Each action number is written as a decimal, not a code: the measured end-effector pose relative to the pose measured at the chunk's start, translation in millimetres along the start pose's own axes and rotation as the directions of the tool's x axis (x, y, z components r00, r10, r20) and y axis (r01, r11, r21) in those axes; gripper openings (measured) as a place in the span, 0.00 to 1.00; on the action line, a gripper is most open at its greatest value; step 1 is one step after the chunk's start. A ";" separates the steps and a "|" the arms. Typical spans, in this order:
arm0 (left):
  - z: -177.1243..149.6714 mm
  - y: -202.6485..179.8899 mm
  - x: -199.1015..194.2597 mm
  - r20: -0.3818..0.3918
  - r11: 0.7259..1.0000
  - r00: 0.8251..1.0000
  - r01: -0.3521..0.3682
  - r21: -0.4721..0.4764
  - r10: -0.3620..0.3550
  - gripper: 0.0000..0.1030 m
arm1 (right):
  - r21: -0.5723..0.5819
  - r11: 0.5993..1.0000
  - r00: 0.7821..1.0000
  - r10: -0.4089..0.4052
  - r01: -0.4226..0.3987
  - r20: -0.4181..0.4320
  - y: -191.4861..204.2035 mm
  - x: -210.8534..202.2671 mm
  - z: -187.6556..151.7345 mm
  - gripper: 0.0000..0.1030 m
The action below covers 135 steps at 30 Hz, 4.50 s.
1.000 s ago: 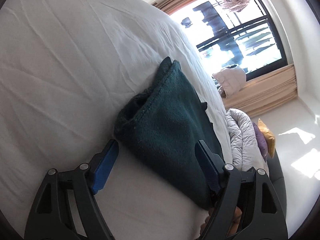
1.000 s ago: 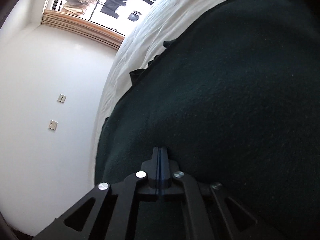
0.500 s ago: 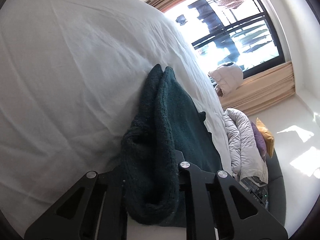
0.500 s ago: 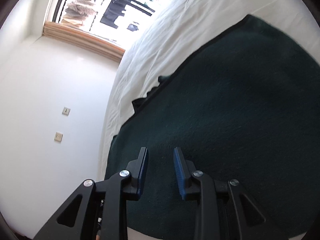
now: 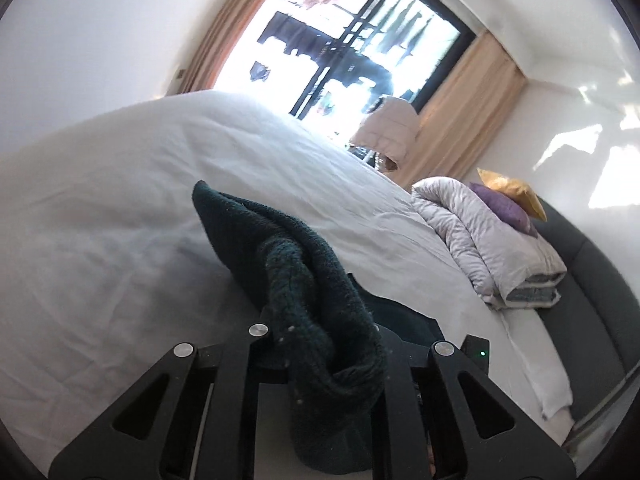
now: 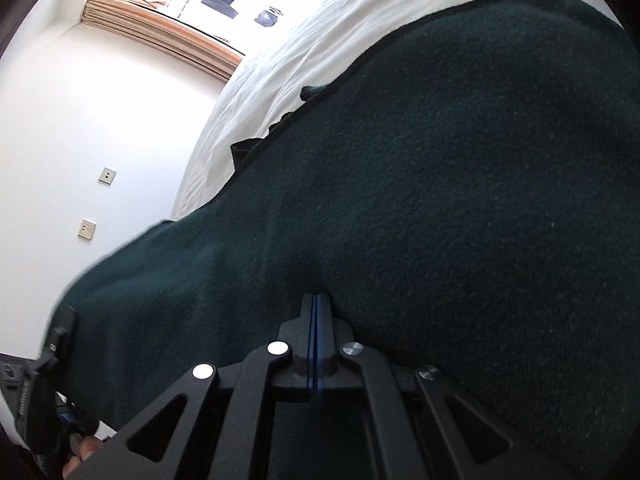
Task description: Fold small clothes
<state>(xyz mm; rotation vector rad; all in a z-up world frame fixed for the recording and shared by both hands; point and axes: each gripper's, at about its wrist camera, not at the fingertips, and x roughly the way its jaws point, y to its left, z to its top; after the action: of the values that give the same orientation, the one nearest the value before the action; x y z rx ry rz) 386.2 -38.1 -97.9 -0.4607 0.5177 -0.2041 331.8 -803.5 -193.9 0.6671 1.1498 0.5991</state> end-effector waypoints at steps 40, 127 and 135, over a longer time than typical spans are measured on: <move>-158.2 -193.8 77.6 -0.189 0.668 0.982 0.151 0.728 -0.016 0.11 | -0.037 0.998 0.999 0.044 -0.043 0.023 -52.1 -76.8 106.4 0.12; -90.3 -64.4 177.7 -0.365 0.859 0.916 0.044 0.509 0.169 0.64 | -0.134 0.991 0.984 0.041 -0.018 0.172 -120.3 -147.3 -17.3 0.00; -124.6 -98.4 70.5 -0.238 0.796 0.965 0.056 0.603 0.112 0.64 | -0.063 0.997 0.982 0.048 -0.037 0.185 -109.2 -164.0 -16.6 0.13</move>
<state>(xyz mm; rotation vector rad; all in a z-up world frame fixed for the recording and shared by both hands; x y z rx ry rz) 374.4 -192.0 -177.6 0.2137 0.6839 -0.3915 276.7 -992.8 -178.2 0.6834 0.9419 0.5915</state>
